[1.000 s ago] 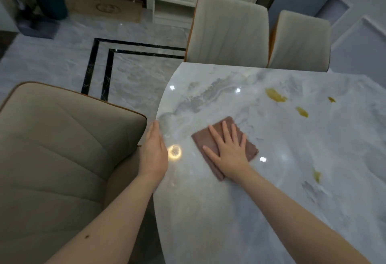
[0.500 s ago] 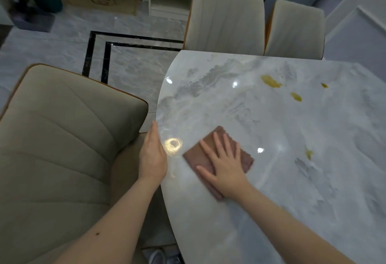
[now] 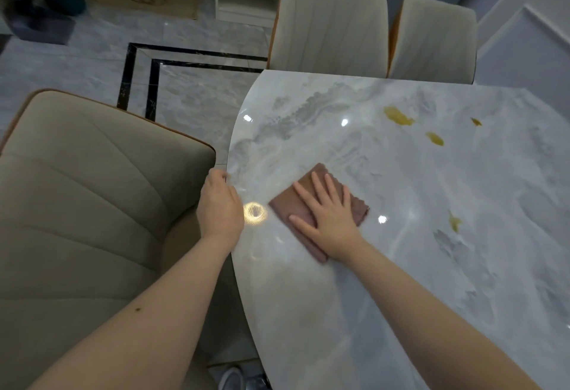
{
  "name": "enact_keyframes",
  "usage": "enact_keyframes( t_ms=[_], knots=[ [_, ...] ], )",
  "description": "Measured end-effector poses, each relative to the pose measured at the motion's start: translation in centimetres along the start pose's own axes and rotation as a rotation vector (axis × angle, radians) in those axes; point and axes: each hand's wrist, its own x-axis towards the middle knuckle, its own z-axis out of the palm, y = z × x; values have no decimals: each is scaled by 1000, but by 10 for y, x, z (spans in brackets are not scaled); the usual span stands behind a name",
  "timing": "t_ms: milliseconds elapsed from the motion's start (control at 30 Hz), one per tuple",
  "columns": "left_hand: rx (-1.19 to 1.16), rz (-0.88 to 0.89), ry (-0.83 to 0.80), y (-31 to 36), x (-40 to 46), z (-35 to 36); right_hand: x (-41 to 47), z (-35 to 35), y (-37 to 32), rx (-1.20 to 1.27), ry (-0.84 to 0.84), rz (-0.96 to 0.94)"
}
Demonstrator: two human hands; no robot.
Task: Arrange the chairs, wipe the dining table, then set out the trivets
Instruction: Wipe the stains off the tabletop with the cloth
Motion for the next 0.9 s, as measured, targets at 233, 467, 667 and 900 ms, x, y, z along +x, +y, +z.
enact_keyframes(
  t_ms=[233, 467, 667, 900],
  knots=[
    [111, 75, -73, 11, 49, 18, 97, -9, 15, 70, 46, 478],
    [69, 112, -58, 4, 51, 24, 181, -18, -16, 90, 26, 637],
    [40, 120, -36, 11, 48, 19, 173, -11, -51, 68, 31, 315],
    [-18, 111, -91, 6, 38, 9, 68, 9, -65, 43, 72, 52]
  ],
)
